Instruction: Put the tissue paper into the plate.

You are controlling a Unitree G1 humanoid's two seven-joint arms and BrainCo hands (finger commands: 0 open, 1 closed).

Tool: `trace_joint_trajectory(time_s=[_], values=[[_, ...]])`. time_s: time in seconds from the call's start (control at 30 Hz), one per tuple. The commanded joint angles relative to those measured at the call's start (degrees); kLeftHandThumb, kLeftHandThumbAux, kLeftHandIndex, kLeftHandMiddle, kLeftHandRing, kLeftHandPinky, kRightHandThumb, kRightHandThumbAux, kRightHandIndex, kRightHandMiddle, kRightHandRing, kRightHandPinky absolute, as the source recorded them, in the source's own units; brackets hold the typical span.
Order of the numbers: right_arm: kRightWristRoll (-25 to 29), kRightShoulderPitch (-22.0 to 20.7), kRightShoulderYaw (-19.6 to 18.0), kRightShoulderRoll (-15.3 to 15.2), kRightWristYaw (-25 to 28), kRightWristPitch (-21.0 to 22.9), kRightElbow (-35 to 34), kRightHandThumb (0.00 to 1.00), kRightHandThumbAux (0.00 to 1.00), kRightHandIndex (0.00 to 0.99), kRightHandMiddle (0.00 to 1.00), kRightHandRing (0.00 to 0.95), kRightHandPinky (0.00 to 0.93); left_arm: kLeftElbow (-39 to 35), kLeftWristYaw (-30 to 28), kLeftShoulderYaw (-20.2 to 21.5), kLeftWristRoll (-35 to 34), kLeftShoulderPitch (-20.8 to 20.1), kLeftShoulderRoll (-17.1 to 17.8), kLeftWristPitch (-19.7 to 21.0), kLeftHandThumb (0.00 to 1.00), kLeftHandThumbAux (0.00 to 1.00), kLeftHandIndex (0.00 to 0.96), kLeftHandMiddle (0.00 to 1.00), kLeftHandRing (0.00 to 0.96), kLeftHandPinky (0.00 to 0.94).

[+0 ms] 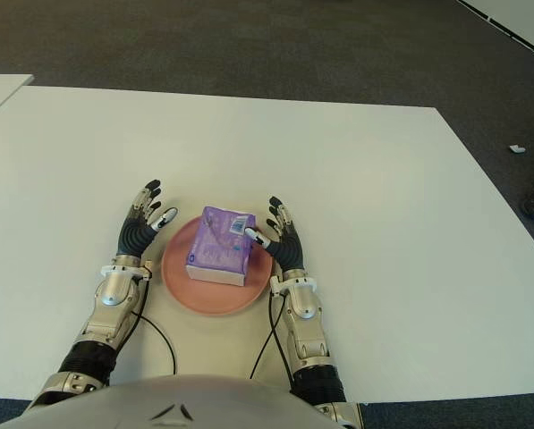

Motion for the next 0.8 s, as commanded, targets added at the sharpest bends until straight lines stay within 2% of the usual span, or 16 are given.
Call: trace_joint_trajectory(time_s=[0.03, 0.8], values=[[0.8, 3.0, -0.8, -0.2, 0.1, 2.5, 3.0, 0.000, 0.690, 0.000, 0.037, 0.003, 0.000, 0.9, -0.7, -0.3, -0.4, 2.7, -0.5, 1.1, 0.000, 0.528, 0.000, 0.000, 0.000, 0.000], [0.9, 3.0, -1.1, 0.5, -0.3, 1.7, 3.1, 0.000, 0.690, 0.005, 0.040, 0.005, 0.000, -0.3, -0.2, 0.7, -2.8, 3.7, -2.0, 5.3, 0.000, 0.549, 0.000, 0.000, 0.000, 0.000]])
